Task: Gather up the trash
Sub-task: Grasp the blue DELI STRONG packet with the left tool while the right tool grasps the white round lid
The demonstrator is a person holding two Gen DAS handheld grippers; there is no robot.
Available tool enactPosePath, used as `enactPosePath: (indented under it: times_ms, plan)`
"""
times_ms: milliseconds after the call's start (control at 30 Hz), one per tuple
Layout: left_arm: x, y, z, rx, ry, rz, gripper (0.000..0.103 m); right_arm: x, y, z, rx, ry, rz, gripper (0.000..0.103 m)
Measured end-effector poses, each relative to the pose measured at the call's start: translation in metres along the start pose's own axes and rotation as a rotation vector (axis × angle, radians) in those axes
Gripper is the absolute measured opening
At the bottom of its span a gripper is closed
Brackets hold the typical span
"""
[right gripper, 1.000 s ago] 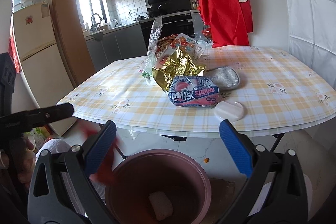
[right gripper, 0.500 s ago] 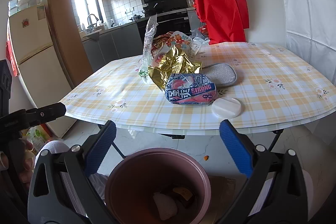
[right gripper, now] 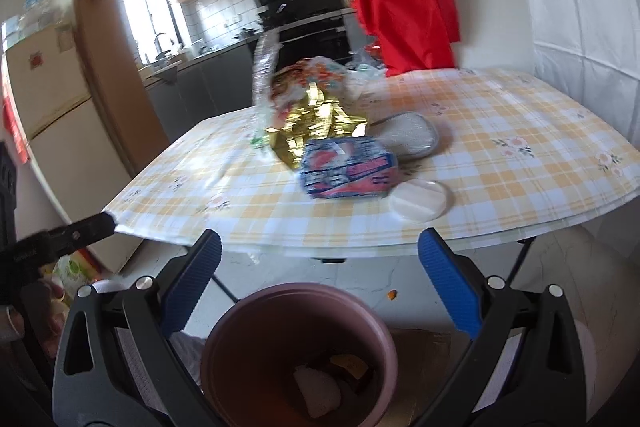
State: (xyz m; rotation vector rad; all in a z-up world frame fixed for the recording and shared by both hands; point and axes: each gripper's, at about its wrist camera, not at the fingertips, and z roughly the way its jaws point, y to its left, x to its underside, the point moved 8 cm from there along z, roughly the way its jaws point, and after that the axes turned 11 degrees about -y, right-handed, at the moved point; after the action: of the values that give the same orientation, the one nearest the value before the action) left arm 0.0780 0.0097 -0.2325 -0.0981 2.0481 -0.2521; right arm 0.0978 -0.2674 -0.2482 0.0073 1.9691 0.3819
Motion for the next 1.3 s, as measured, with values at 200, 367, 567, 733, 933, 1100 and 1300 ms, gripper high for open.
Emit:
enactPosePath:
  times_ms: [200,367,567,733,933,1100,1300]
  plan:
    - [-0.017,-0.009,0.027,0.013,-0.001,0.014,0.096,-0.021,-0.041,0.039,0.121,0.015,-0.101,0.097]
    - [-0.023,-0.016,0.048,0.006,0.012,0.029,0.096,-0.016,-0.062,0.078,0.123,0.063,-0.191,0.097]
    - [-0.016,-0.026,0.077,0.009,0.072,0.028,0.096,0.006,-0.077,0.124,0.123,0.201,-0.170,0.085]
    - [-0.015,-0.047,0.105,0.046,0.117,0.019,0.096,0.024,-0.075,0.139,0.123,0.262,-0.188,0.084]
    - [-0.008,-0.071,0.129,0.090,0.165,-0.006,0.093,0.027,-0.079,0.144,0.151,0.265,-0.198,0.085]
    - [0.009,-0.084,0.145,0.144,0.260,-0.113,0.080,0.024,-0.083,0.140,0.143,0.246,-0.178,0.067]
    - [0.031,-0.094,0.170,0.184,0.377,-0.299,0.060,0.015,-0.091,0.135,0.108,0.207,-0.093,0.066]
